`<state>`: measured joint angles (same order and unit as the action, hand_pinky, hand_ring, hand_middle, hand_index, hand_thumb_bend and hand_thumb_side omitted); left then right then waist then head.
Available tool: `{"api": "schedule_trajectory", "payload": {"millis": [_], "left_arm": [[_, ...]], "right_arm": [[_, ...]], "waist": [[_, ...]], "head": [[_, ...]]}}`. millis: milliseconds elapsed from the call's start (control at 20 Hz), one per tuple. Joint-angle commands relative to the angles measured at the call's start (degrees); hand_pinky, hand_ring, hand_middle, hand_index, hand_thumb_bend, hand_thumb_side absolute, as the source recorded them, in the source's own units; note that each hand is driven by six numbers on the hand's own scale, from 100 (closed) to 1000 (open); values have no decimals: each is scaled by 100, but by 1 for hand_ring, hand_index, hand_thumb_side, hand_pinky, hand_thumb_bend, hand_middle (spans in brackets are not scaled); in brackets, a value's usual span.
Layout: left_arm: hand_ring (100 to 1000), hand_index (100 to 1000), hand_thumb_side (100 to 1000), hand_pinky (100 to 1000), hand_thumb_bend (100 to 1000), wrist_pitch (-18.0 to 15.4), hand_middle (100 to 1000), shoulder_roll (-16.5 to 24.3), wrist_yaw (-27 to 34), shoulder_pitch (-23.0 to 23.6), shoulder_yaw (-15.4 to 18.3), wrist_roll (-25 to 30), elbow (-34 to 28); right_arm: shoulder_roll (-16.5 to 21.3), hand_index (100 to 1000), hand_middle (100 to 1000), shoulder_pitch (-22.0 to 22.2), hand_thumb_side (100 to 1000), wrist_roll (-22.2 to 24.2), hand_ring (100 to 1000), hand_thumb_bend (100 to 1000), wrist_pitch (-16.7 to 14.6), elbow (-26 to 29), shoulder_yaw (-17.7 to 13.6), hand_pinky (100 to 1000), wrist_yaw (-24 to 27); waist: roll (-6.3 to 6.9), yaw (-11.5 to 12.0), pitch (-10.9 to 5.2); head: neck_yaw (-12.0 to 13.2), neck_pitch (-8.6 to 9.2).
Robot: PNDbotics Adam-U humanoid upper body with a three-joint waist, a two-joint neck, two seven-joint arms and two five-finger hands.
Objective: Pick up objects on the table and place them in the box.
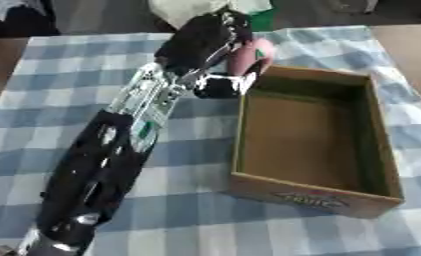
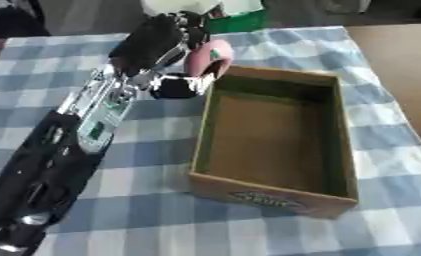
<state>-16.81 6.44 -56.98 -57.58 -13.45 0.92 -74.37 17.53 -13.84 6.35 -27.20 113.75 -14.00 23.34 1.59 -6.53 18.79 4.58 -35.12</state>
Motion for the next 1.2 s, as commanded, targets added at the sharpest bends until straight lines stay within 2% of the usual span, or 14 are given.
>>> {"api": "schedule_trajectory", "payload": {"millis": [50, 400, 600, 950, 1200], "left_arm": [[474, 447, 351, 305, 100, -13, 527, -83, 347, -159, 69, -16, 36], [467, 454, 336, 300, 100, -3, 520, -202, 524, -195, 19, 213, 179], [463, 451, 338, 291, 100, 101, 515, -270, 117, -177, 46, 366, 329], [455, 463, 334, 297, 100, 483, 502, -505, -288, -129, 260, 222, 790], [466, 464, 336, 302, 100, 265, 513, -624, -528, -66, 224, 367, 1068]], "right_arm": [[188, 913, 694, -109, 1000, 73, 856, 100, -66, 84, 19, 845, 143], [216, 912, 694, -176, 1000, 187, 856, 100, -129, 84, 32, 845, 300], [245, 909, 695, -225, 1000, 228, 852, 100, -202, 84, 47, 839, 415], [313, 907, 696, -417, 1000, 388, 848, 100, -272, 84, 127, 834, 794], [320, 909, 696, -547, 1000, 545, 850, 100, -213, 84, 176, 837, 1012]], "waist": [[-35, -57, -86], [-35, -172, -49], [-19, -235, -35], [-5, -427, 24], [13, -534, 78]], "head": [[80, 91], [184, 102], [218, 97], [316, 128], [352, 136]]}}
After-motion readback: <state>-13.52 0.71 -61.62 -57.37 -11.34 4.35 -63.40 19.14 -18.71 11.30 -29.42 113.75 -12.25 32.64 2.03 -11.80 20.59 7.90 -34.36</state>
